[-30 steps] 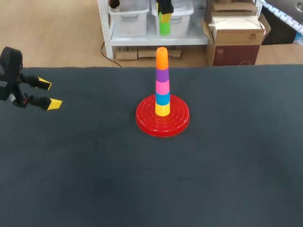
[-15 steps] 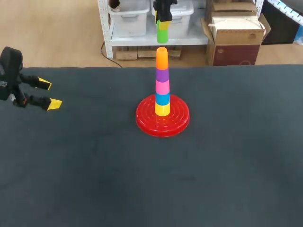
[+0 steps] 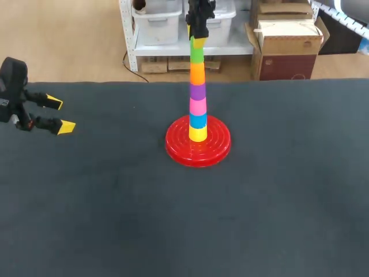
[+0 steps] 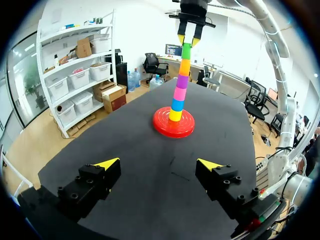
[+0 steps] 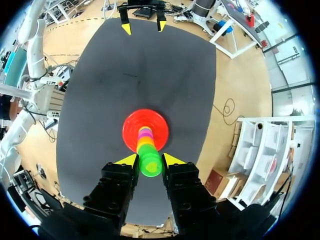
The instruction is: Pick up and stack the cylinders on the red base in this order: pink,purple,orange,green
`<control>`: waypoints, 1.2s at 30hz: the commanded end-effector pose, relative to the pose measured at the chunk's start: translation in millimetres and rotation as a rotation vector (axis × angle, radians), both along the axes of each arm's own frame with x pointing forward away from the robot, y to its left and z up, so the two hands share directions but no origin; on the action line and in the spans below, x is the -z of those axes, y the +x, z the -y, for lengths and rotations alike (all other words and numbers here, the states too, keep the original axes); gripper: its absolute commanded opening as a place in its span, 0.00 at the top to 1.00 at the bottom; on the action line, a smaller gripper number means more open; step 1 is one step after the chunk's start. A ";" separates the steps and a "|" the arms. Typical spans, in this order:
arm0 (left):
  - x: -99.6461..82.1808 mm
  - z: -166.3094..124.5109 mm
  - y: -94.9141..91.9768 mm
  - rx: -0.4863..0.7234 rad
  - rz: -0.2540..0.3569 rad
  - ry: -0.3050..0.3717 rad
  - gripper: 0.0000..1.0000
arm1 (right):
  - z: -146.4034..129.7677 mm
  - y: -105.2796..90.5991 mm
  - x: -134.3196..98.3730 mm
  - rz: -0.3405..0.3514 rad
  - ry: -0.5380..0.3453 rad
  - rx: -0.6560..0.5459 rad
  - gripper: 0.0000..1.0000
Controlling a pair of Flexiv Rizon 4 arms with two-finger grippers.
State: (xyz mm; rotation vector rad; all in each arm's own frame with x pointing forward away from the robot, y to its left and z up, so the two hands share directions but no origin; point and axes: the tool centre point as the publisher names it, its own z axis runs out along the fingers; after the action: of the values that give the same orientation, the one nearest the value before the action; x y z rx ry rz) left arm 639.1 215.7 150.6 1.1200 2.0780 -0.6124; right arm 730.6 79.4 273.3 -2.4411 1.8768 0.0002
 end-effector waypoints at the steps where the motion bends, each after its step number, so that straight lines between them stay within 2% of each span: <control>1: 1.6 -0.8 0.1 0.002 0.004 -0.003 0.00 | -0.1 -0.4 1.6 -0.002 -0.004 0.001 1.00; 25: 1.6 -0.8 0.1 0.002 0.004 -0.003 0.00 | 5.6 -4.0 18.0 -0.035 -0.004 0.040 1.00; 36: 1.6 -0.8 0.1 0.002 0.004 -0.003 0.00 | 4.7 -3.3 45.7 -0.098 0.026 0.055 1.00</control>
State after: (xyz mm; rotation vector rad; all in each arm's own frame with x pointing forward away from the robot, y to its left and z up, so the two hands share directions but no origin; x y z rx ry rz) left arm 639.1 215.7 150.6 1.1200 2.0780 -0.6124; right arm 724.2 74.0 252.4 -2.4089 1.9632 0.1201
